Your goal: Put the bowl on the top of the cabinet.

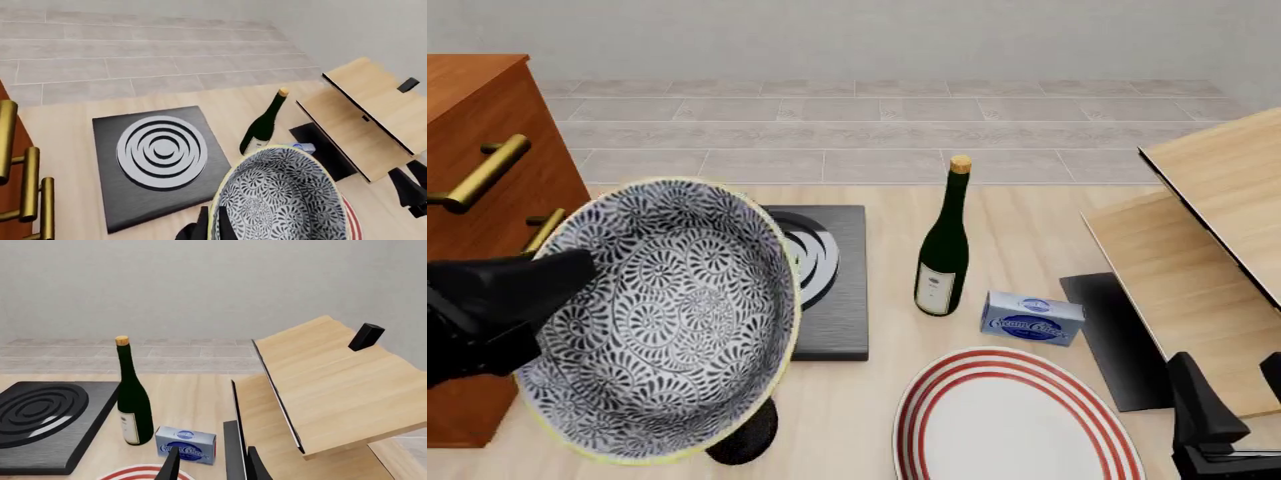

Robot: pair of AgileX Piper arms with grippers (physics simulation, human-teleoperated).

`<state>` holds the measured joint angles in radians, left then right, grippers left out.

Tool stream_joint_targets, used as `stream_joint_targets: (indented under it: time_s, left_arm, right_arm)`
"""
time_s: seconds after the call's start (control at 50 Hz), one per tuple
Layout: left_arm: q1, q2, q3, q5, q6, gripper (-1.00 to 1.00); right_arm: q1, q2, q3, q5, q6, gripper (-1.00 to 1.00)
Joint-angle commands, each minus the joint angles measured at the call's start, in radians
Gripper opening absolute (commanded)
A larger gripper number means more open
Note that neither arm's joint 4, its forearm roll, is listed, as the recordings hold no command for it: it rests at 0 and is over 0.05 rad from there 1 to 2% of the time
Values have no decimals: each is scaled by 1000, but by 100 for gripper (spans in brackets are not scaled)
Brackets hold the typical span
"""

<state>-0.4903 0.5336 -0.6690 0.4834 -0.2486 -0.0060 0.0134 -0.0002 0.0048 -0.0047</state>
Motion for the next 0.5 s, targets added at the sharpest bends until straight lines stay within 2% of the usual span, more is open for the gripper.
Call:
stream_joint_targets:
  time_s: [0.02,0.1,0.16,0.2,0.22,0.28,0.38,0.5]
  left_arm:
    - [-16,89,-67,-115,4,-100]
    - [-18,113,-75,-135,19,-100]
    - [-15,137,-79,-164,3,-100]
    - [-2,152,-66,-187,-73,-100]
    - [3,153,-65,-194,-80,-100]
    - [10,177,-73,-200,-31,-100]
    - [24,219,-97,-208,-10,-100]
    - [30,274,-134,-215,-35,-100]
  right_arm:
    - [-1,-1,0,-1,0,100]
    - [-1,0,0,-1,-1,100]
    - [-2,-3,0,2,-1,100]
    - [-2,-5,0,3,-1,100]
    - [-2,-5,0,3,-2,100]
    - [-2,-5,0,3,-1,100]
    - [-2,1,-1,-2,-1,100]
    - [-1,3,-1,-4,-3,100]
